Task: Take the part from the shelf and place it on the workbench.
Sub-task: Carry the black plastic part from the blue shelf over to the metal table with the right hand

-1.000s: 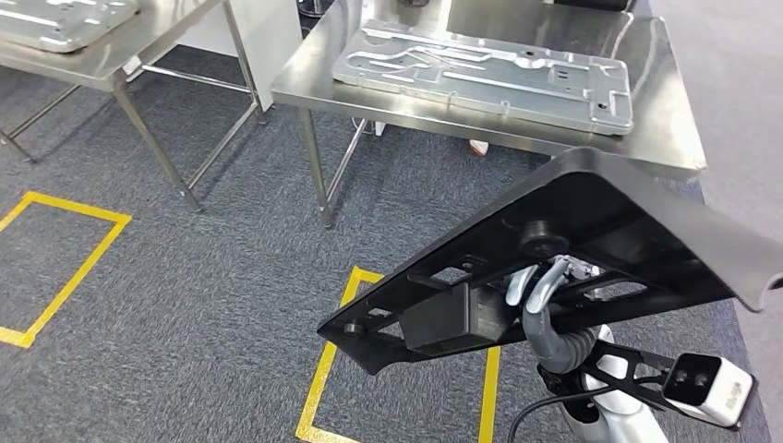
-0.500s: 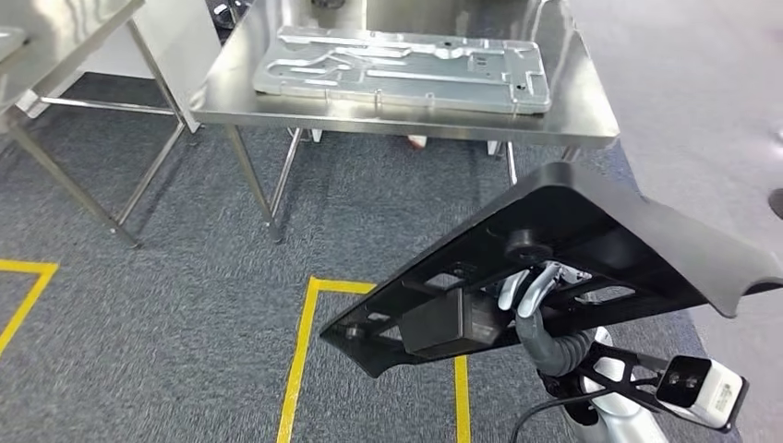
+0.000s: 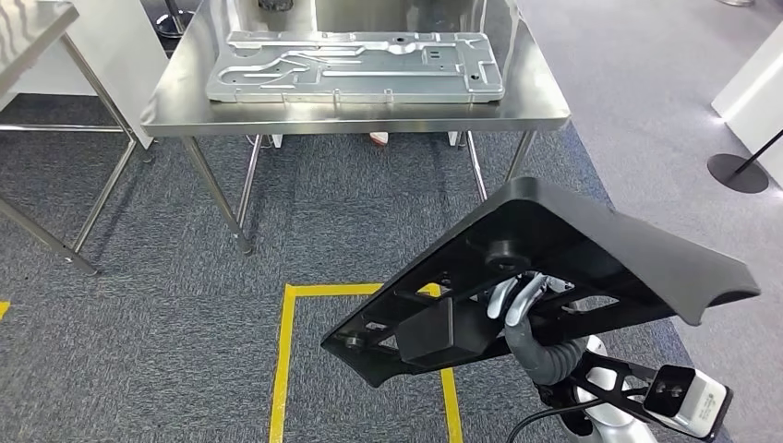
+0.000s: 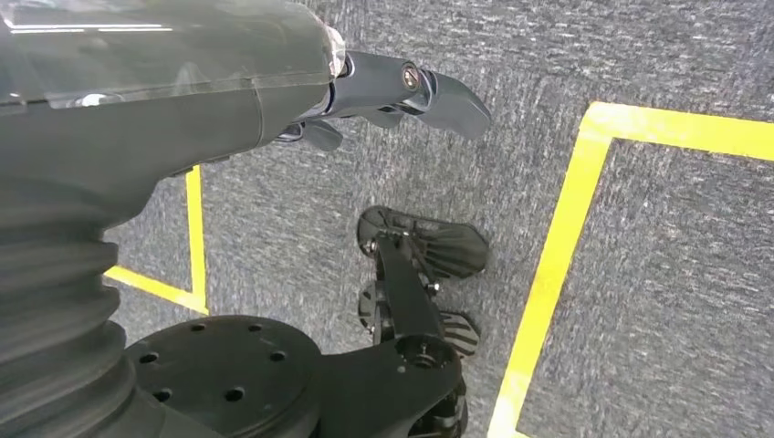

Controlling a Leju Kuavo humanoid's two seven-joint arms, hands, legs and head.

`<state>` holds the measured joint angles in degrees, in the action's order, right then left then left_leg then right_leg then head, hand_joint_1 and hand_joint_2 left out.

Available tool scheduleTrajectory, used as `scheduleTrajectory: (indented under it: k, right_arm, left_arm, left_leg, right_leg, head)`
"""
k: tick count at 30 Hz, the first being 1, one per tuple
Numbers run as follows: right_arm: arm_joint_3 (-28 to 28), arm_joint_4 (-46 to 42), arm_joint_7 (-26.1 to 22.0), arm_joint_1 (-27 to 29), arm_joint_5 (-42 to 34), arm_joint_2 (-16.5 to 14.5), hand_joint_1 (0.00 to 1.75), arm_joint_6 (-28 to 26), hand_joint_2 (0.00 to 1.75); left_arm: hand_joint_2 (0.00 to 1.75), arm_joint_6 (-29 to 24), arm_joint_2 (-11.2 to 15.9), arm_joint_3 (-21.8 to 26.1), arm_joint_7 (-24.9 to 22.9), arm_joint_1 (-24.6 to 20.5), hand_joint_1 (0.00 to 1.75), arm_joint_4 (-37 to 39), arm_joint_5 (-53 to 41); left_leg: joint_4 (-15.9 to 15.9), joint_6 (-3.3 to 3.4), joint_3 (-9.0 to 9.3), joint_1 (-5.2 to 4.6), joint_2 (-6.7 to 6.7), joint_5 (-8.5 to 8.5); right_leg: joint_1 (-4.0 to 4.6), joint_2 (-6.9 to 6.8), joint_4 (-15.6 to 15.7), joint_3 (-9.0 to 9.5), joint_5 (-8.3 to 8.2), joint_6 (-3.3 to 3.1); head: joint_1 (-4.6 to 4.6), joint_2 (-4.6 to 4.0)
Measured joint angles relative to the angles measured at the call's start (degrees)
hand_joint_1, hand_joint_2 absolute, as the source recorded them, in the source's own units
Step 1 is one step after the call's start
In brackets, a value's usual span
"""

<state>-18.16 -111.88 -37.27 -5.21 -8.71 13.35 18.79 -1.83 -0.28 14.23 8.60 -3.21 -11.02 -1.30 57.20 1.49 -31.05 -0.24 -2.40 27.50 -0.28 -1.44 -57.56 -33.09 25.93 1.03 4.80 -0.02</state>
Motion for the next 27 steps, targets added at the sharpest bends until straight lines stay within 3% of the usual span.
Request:
scheduleTrajectory:
  k: [3, 5, 8, 9, 10, 11, 13, 15, 18, 19, 21, 23, 24, 25, 26, 27]
  right_arm:
    - [0.17, -0.74, -0.02, 0.96, 0.77, 0.0, 1.75, 0.56, 1.75]
    - [0.36, -1.54, -0.02, 1.59, 1.45, 0.04, 1.75, 1.12, 1.75]
    - [0.46, -2.02, -0.02, 2.34, 1.99, 0.17, 1.75, 1.33, 1.75]
    - [0.49, -2.05, -0.02, 2.66, 2.09, 0.17, 1.75, 1.4, 1.75]
    - [0.56, -2.11, -0.02, 2.94, 2.18, 0.17, 1.75, 1.49, 1.75]
    - [0.65, -2.23, -0.02, 3.21, 2.27, 0.17, 1.75, 1.63, 1.75]
    - [0.89, -2.65, -0.02, 3.78, 2.51, 0.17, 1.75, 2.02, 1.75]
    - [1.15, -3.16, -0.02, 4.43, 2.79, 0.17, 1.75, 2.39, 1.75]
    - [1.6, -4.03, -0.02, 5.53, 3.22, 0.17, 1.75, 2.86, 1.75]
    - [1.72, -4.36, -0.03, 5.8, 3.4, 0.16, 1.75, 3.0, 1.75]
    - [2.07, -4.88, -0.04, 6.2, 3.72, 0.13, 1.75, 3.2, 1.75]
    - [2.49, -5.08, -0.04, 6.66, 3.87, 0.07, 1.75, 3.34, 1.75]
    - [2.67, -5.09, -0.03, 6.91, 3.91, 0.04, 1.75, 3.38, 1.75]
    - [2.81, -5.12, -0.03, 7.14, 3.95, 0.02, 1.75, 3.41, 1.75]
    - [2.94, -5.19, -0.03, 7.33, 4.0, 0.02, 1.75, 3.44, 1.75]
    - [3.08, -5.32, -0.03, 7.47, 4.09, 0.02, 1.75, 3.47, 1.75]
  left_arm:
    - [1.75, 0.37, -0.01, 0.0, 0.07, 0.03, 0.0, -0.03, -0.03]
    - [1.75, 0.53, -0.01, 0.02, 0.21, 0.04, 0.0, -0.08, -0.06]
    - [1.75, 0.75, -0.02, 0.05, 0.27, 0.37, 0.0, -0.11, -0.19]
    - [1.75, 0.8, -0.02, 0.06, 0.27, 0.54, 0.0, -0.11, -0.28]
    - [1.75, 0.81, -0.01, 0.08, 0.27, 0.7, 0.0, -0.11, -0.35]
    - [1.75, 0.82, -0.01, 0.11, 0.27, 0.81, 0.0, -0.11, -0.4]
    - [1.75, 0.82, 0.02, 0.23, 0.27, 0.93, 0.0, -0.1, -0.46]
    - [1.75, 0.82, 0.04, 0.35, 0.27, 0.93, 0.0, -0.1, -0.5]
    - [1.75, 0.8, 0.01, 0.42, 0.28, 0.85, 0.0, -0.09, -0.56]
    - [1.75, 0.8, -0.01, 0.44, 0.3, 0.91, 0.0, -0.1, -0.57]
    - [1.75, 0.79, -0.03, 0.46, 0.33, 0.95, 0.0, -0.11, -0.66]
    - [1.75, 0.78, -0.01, 0.48, 0.36, 0.88, 0.0, -0.11, -0.87]
    - [1.75, 0.78, -0.01, 0.48, 0.36, 0.89, 0.0, -0.11, -0.97]
    - [1.75, 0.78, -0.01, 0.48, 0.36, 0.94, 0.0, -0.11, -1.05]
    - [1.75, 0.79, -0.01, 0.48, 0.35, 0.98, 0.0, -0.11, -1.1]
    - [1.75, 0.79, -0.01, 0.48, 0.35, 1.0, 0.0, -0.11, -1.18]
  left_leg:
    - [0.0, -1.04, 0.25, 0.15, -0.11, 0.55]
    - [3.04, -1.6, -0.87, 0.28, 0.74, 2.2]
    - [15.07, -2.03, -7.27, 0.41, 1.84, 6.7]
    - [17.61, -2.09, -9.06, 0.42, 1.89, 6.89]
    - [17.83, -2.1, -9.79, 0.42, 1.89, 5.78]
    - [15.55, -2.03, -9.31, 0.42, 1.9, 3.48]
    - [7.44, -1.68, -6.29, 0.38, 2.21, -1.67]
    - [2.12, -1.05, -4.1, 0.24, 2.68, -3.33]
    - [0.83, 0.13, -3.11, 0.16, 2.82, -2.25]
    - [0.55, 0.5, -2.46, 0.24, 2.77, -1.93]
    - [0.13, 0.98, -1.03, 0.35, 2.68, -1.22]
    - [0.07, 1.15, 0.13, 0.31, 2.65, -0.21]
    - [0.07, 1.13, 0.8, 0.29, 2.67, 0.39]
    - [0.07, 1.07, 1.61, 0.27, 2.68, 1.05]
    - [0.07, 0.97, 2.55, 0.27, 2.68, 1.75]
    - [0.05, 0.86, 3.59, 0.27, 2.67, 2.51]
  right_leg:
    - [0.18, 0.4, 0.73, 0.33, 0.37, -0.91]
    - [-0.06, 0.66, 1.33, 1.19, 0.47, -1.59]
    - [0.03, 1.11, 1.47, 2.42, 1.23, -2.19]
    - [0.09, 1.39, 1.44, 2.88, 1.61, -2.22]
    - [0.12, 1.71, 1.42, 3.41, 2.01, -2.18]
    - [0.11, 2.01, 1.41, 4.1, 2.5, -2.09]
    - [0.14, 2.41, 1.38, 5.5, 3.66, -1.77]
    - [0.18, 2.7, 1.37, 6.1, 4.55, -1.2]
    - [0.11, 2.85, 0.44, 6.11, 4.49, -0.27]
    - [0.1, 2.67, -1.18, 5.51, 4.32, -0.04]
    - [-0.04, 2.23, -7.2, 1.93, 4.99, 0.3]
    - [-0.24, 2.06, -14.2, -3.62, 7.63, 0.66]
    - [-0.35, 2.04, -16.18, -5.91, 9.02, 0.79]
    - [-0.43, 1.99, -16.39, -7.32, 9.66, 0.83]
    - [-0.47, 1.91, -14.84, -7.79, 9.02, 0.76]
    - [-0.47, 1.77, -11.8, -7.49, 6.9, 0.55]
  head:
    - [0.01, 0.0]
    - [0.01, 0.0]
    - [0.01, 0.0]
    - [0.01, 0.0]
    - [0.01, 0.0]
    - [0.01, 0.0]
    - [0.01, 0.0]
    - [0.01, 0.0]
    - [0.02, 0.0]
    - [0.02, 0.0]
    - [0.01, 0.0]
    - [0.01, 0.0]
    - [0.01, 0.0]
    - [0.01, 0.0]
    - [0.01, 0.0]
    - [0.01, 0.0]
